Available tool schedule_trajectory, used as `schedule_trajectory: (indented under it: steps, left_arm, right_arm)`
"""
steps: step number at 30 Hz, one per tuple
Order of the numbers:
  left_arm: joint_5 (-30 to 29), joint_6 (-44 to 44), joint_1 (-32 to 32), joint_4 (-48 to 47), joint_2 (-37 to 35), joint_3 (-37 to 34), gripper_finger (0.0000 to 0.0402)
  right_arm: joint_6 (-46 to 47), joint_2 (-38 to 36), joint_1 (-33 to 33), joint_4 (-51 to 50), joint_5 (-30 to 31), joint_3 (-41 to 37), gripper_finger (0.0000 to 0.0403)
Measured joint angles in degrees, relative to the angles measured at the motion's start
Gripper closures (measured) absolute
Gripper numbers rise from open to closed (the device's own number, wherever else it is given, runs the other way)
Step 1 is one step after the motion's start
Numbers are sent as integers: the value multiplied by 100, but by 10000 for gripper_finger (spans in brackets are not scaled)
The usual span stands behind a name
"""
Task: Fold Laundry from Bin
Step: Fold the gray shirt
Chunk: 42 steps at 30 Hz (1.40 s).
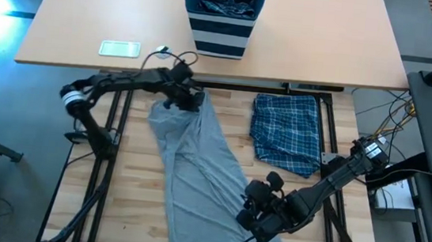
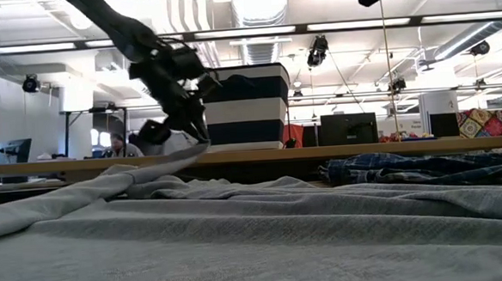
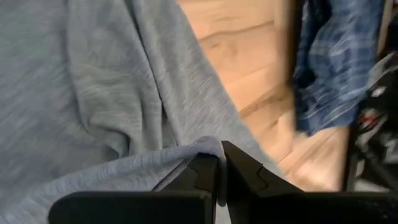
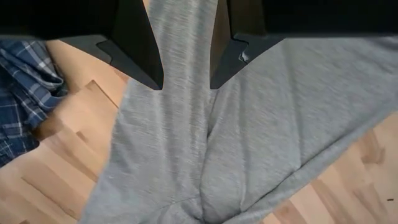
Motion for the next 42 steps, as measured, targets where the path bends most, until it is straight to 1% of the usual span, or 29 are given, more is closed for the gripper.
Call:
schedule_trajectory:
  steps: [2, 5, 8, 10, 12, 14, 16, 17, 18, 19, 23, 27, 29, 32, 35, 39, 42]
  left_arm:
    - [9, 314, -54, -260, 287, 275, 391]
    - [49, 754, -108, -732, 625, 748, 359]
    - [-2, 1393, -114, -1402, 781, 1267, 310]
    - [-292, 1969, -88, -2080, 749, 1553, 272]
    - [-823, 2856, -66, -2973, 654, 1786, 237]
    - [-1722, 3889, -81, -3803, 527, 1891, 212]
    - [-2617, 4789, -142, -4360, 430, 1876, 200]
    - [-2904, 5109, -144, -4556, 393, 1819, 198]
    - [-3053, 5381, -148, -4686, 363, 1751, 198]
    - [-3079, 5566, -132, -4732, 343, 1660, 199]
    - [-2964, 5793, -50, -4592, 294, 1037, 215]
    - [-2841, 5795, -152, -4043, 276, 310, 241]
    - [-2748, 5743, -259, -3625, 274, 20, 254]
    - [-2424, 5545, -540, -3372, 248, -259, 272]
    - [-2115, 5388, -992, -3261, 120, -366, 288]
    - [-2065, 5344, -1730, -3254, -98, -361, 300]
    - [-2138, 5379, -2081, -3253, -232, -361, 302]
  right_arm:
    - [13, -1, -26, 20, -12, 0, 273]
    - [10, -1, -96, 75, -215, 0, 273]
    - [-192, 44, -219, 302, -547, 0, 267]
    - [-345, 113, -295, 507, -716, 0, 257]
    - [-459, 195, -349, 705, -751, 0, 243]
    - [-530, 262, -391, 802, -749, 0, 230]
    - [-590, 338, -449, 788, -726, 0, 218]
    - [-599, 364, -484, 792, -723, 0, 213]
    - [-617, 383, -518, 776, -724, 0, 209]
    - [-641, 415, -548, 782, -724, 0, 207]
    - [-723, 447, -617, 810, -707, 0, 204]
    - [-777, 447, -639, 812, -705, 0, 204]
    - [-875, 447, -678, 816, -708, 0, 204]
    - [-893, 447, -740, 818, -750, 0, 204]
    - [-895, 447, -796, 817, -790, 0, 204]
    - [-938, 447, -891, 816, -1047, 0, 204]
    - [-935, 447, -919, 818, -1055, 0, 204]
